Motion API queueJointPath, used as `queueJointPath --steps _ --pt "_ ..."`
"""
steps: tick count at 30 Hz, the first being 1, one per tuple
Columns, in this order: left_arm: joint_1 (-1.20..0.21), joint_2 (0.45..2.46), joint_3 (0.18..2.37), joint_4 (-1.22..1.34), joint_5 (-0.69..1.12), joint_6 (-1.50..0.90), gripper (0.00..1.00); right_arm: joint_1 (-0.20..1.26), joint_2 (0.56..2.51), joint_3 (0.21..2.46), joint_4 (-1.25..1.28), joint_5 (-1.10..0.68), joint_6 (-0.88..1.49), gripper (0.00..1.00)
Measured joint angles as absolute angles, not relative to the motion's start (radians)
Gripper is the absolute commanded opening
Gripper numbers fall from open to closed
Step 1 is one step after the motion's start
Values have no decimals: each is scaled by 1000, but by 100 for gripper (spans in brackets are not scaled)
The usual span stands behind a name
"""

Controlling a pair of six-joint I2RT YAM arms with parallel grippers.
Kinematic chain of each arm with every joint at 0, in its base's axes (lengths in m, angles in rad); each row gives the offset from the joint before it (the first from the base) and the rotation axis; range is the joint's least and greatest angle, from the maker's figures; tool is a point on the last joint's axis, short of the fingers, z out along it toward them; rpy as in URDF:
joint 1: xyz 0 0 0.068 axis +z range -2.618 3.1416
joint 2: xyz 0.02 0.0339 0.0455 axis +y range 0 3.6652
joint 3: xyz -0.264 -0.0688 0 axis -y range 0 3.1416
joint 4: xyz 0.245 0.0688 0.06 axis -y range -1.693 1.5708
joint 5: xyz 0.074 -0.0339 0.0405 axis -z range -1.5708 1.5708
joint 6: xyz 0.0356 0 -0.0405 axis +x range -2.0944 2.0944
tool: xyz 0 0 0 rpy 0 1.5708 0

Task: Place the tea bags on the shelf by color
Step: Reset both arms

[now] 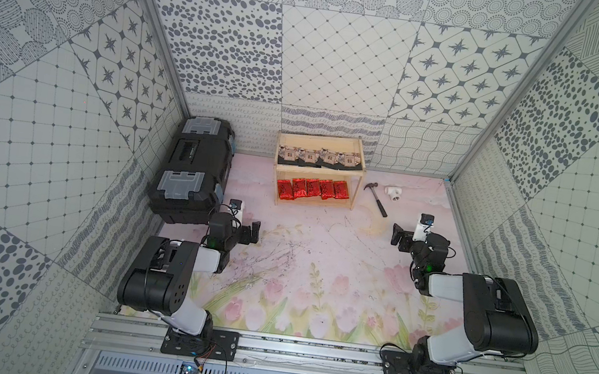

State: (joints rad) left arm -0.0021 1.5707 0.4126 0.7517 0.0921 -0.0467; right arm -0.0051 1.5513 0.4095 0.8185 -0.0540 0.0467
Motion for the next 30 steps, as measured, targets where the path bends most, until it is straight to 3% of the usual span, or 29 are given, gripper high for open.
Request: queueJointPath --steps 30 --pt "-32 1575 418 775 -86 -62 100 12 1551 411 797 -56 35 99"
